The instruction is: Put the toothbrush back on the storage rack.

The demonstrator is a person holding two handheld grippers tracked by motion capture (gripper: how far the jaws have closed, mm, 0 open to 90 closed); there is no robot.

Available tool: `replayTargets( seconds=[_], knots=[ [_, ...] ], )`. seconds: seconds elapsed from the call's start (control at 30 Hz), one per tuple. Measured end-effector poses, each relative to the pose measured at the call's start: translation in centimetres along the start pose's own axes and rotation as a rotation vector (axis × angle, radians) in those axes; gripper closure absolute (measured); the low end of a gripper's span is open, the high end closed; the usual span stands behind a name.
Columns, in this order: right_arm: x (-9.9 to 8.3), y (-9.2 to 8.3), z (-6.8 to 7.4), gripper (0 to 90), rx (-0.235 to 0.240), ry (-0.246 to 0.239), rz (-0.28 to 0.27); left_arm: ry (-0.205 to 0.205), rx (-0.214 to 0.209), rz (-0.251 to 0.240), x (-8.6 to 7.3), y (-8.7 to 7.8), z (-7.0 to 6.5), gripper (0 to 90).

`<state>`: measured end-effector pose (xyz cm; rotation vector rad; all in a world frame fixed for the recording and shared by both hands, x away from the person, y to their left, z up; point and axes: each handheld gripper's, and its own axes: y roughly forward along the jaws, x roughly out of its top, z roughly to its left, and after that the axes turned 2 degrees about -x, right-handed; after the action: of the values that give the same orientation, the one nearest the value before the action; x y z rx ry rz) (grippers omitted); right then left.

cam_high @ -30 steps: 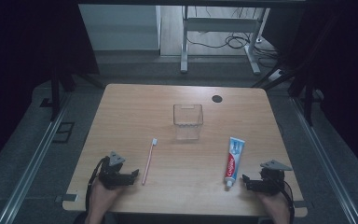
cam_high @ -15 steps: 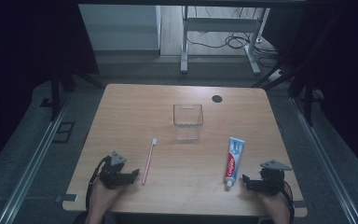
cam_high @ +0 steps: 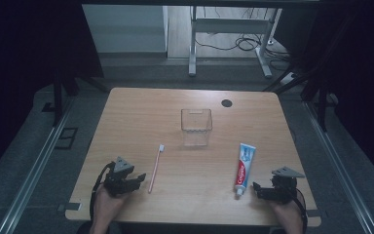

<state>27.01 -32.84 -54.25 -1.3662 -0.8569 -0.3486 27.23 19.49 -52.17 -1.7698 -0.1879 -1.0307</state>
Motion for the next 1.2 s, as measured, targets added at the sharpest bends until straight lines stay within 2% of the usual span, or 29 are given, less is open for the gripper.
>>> replayTargets(
  seconds=[0.07,0.23,0.5,0.87,1.0,1.1,1.2],
  knots=[
    [0.0,0.0,0.0,0.7,0.000,0.000,0.000,-0.013,-0.017,-0.006,0.2,-0.1,-0.2,46.6],
    [0.0,0.0,0.0,0.7,0.000,0.000,0.000,-0.010,-0.037,-0.015,0.7,-0.1,-0.6,51.3],
    [0.0,0.0,0.0,0.7,0.001,0.002,0.001,0.046,-0.067,-0.005,1.4,0.3,-1.9,57.4],
    [0.1,0.1,0.0,0.6,0.002,0.000,0.001,0.092,-0.123,0.016,2.1,1.4,-3.7,68.4],
    [0.1,0.1,0.0,0.6,0.003,-0.001,0.001,0.105,-0.139,0.031,2.1,1.9,-4.2,73.9],
    [0.1,0.1,0.1,0.6,0.004,-0.001,0.001,0.114,-0.149,0.061,2.0,2.6,-4.6,77.2],
    [0.1,0.1,0.1,0.6,0.004,-0.001,0.001,0.120,-0.156,0.077,1.9,2.9,-4.8,78.2]
  ],
)
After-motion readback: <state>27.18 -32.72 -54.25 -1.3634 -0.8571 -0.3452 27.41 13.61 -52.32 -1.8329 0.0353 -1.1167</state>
